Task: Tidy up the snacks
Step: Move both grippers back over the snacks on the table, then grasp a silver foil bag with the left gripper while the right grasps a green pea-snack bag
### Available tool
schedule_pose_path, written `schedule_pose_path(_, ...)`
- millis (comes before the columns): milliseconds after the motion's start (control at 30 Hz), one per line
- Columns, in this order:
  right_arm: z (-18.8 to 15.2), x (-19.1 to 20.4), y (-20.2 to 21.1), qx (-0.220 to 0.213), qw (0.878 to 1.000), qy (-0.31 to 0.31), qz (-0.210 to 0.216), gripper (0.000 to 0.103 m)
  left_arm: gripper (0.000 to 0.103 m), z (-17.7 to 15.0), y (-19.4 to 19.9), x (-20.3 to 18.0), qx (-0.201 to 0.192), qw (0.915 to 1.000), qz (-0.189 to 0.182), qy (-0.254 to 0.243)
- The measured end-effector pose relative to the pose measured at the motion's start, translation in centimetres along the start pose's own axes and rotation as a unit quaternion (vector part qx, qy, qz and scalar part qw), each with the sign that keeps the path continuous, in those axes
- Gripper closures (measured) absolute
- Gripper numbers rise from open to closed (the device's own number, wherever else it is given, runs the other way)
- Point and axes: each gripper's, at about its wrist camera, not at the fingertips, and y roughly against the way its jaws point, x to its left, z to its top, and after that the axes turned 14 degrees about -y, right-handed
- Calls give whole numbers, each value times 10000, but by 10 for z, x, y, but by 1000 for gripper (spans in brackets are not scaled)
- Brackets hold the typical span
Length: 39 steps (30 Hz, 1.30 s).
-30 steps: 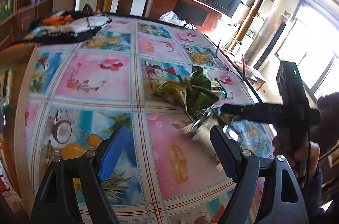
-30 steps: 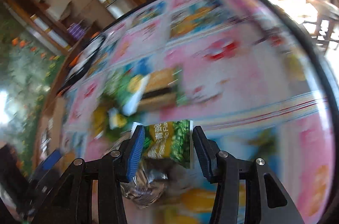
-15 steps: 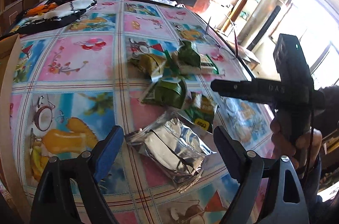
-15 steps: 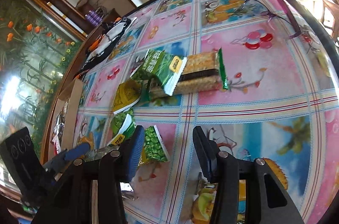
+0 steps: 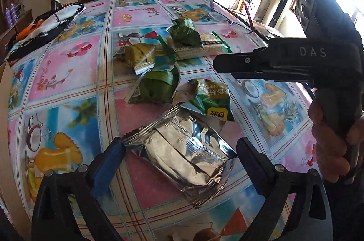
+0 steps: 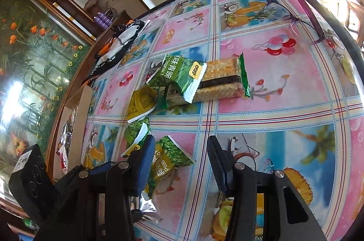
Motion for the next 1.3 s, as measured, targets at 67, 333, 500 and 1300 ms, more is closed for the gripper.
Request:
schedule_pose_path(67, -1, 0, 0, -1, 10000, -3, 11, 52, 6, 2, -2, 1, -21, 10000, -15, 54)
schedule_pose_path(333, -4, 4, -1, 15, 10000, 84, -5, 52, 47, 1, 2, 16, -142, 9992, 306, 217)
schedule_pose_path(500, -5, 4, -5, 71, 9999, 74, -17, 52, 53, -2, 6, 34, -172, 9982, 254, 523)
schedule_pose_path(1300, -36, 48, -17, 241, 9886, 1485, -71, 45, 31, -7, 14, 59, -259, 9937, 305, 1049)
